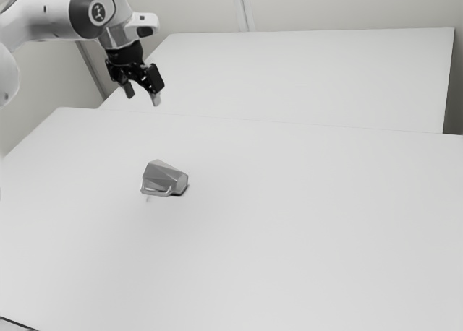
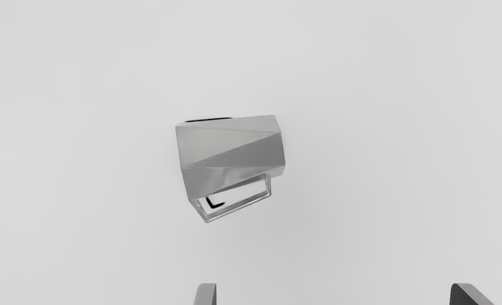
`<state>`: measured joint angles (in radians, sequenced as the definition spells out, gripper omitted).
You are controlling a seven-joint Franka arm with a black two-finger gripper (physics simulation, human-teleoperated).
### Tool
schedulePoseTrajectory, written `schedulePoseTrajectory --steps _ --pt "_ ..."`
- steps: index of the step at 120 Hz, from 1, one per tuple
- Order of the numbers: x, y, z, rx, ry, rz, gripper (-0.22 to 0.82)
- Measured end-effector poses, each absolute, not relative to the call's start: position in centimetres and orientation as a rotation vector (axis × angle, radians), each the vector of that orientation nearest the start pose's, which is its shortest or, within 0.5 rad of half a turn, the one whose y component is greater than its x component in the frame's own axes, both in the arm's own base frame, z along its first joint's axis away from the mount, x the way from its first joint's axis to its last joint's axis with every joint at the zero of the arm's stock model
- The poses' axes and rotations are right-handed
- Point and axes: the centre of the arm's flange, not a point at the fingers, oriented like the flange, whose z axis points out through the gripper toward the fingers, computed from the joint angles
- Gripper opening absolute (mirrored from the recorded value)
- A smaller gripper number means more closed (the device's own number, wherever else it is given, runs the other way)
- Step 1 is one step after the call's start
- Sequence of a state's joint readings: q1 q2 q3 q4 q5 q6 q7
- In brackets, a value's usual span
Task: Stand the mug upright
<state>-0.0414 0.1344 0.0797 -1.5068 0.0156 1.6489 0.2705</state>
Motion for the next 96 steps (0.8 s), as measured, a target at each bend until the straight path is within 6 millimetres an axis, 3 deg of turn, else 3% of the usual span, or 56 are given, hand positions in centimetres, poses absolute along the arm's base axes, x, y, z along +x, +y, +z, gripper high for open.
schedulePoseTrajectory --steps 18,37,51,67,96 --pt "60.2 2.9 58.0 -3.119 0.339 -0.027 0.60" --pt "59.9 6.3 57.2 -3.279 0.202 -0.009 0.60" --pt "61.0 10.4 51.9 -3.458 0.086 0.108 0.60" --pt "61.5 13.2 47.9 -3.639 0.094 0.171 0.60" --pt "61.5 18.1 41.0 -3.771 0.093 0.246 0.60"
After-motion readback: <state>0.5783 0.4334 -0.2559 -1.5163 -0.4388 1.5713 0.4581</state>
